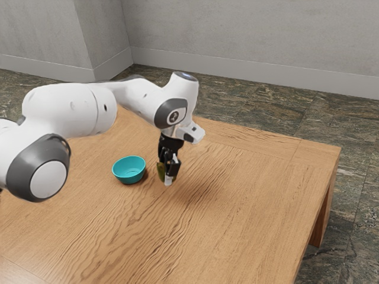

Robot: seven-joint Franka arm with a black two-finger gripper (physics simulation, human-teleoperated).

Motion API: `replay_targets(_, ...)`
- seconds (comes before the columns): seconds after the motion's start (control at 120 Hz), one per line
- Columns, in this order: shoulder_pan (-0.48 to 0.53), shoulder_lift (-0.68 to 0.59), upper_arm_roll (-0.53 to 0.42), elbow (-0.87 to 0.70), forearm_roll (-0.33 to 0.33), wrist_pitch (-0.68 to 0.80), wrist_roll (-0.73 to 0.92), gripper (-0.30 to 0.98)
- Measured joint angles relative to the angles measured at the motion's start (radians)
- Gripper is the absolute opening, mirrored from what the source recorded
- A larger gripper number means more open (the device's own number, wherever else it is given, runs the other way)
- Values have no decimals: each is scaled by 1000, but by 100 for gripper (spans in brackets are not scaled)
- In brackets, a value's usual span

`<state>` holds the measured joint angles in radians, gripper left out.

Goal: Place the pear in the bowl.

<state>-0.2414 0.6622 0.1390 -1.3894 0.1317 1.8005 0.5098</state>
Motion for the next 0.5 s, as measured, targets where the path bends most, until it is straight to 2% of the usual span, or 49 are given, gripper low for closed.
replay_targets(0.5, 181, -98, 4, -37, 89, -40, -9, -7)
